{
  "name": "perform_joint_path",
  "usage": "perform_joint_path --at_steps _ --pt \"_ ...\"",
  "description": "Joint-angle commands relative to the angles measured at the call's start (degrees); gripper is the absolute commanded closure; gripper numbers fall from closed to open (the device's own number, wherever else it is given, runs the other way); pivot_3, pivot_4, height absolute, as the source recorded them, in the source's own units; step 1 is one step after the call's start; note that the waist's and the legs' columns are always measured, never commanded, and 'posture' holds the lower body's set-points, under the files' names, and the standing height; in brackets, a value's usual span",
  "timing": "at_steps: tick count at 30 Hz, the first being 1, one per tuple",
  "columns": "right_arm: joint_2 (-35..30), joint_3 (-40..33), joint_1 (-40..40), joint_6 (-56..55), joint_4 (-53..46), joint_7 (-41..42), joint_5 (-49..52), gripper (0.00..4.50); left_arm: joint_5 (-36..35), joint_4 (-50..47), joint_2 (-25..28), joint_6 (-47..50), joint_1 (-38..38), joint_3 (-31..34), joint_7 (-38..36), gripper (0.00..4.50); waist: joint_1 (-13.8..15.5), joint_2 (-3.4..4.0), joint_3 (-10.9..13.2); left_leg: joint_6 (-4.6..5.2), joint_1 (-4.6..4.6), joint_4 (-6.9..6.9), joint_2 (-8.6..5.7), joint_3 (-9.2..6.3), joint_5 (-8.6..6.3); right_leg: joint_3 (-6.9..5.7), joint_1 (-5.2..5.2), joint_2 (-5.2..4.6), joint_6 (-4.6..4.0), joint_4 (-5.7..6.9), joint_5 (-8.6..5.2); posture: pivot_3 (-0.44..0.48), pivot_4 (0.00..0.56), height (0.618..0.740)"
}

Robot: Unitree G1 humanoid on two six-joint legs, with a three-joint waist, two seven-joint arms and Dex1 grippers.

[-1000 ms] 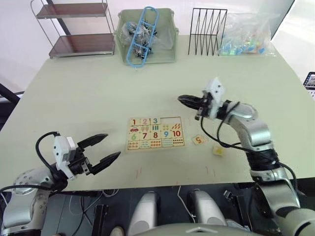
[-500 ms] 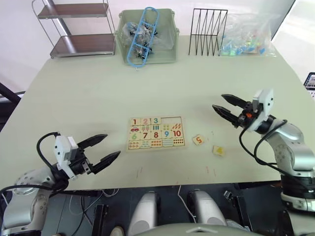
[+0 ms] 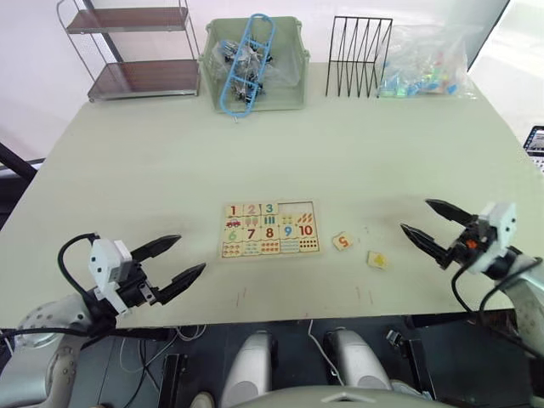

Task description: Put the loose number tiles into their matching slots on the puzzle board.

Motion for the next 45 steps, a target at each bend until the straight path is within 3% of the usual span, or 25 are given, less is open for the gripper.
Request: perform_joint_path --at_steps 1,17,34,45 --pt "-0.84 -3.06 4.23 -2.45 -1.05 2.14 1.67 0.01 -0.57 -1.87 -0.05 -0.27 1.44 1.99 0.2 0.0 0.04 0.0 0.0 0.0 0.01 0.0 0.0 0.0 0.0 0.0 0.0 0.01 0.0 0.0 0.0 0.0 0.15 0.739" --pt "0.57 -5.63 19.35 -13.2 -0.41 5.99 1.37 0.01 -0.43 -0.58 -1.37 -3.09 9.61 5.84 -1.94 0.0 0.14 -0.16 -0.1 0.0 0.08 0.04 0.08 0.14 0.0 0.15 0.03 -0.1 0.01 -0.03 -0.27 0.0 0.15 0.739" --pt "-2.08 -5.74 16.22 -17.73 6.08 10.36 2.09 0.01 0.53 6.13 -2.42 -9.16 9.58 5.98 -6.72 0.0 0.25 -0.2 -0.12 0.0 0.12 0.05 0.11 0.61 -0.01 0.25 0.03 0.03 0.01 -0.02 -0.28 0.0 0.15 0.739" --pt "-3.18 -3.85 14.5 -16.29 3.48 11.74 3.14 0.01 -0.39 11.38 0.79 -10.66 3.98 5.58 -13.54 0.0 0.35 -0.21 -0.14 0.01 0.14 0.05 0.12 0.64 -0.01 0.27 0.03 0.13 0.0 -0.01 -0.26 0.0 0.15 0.739"
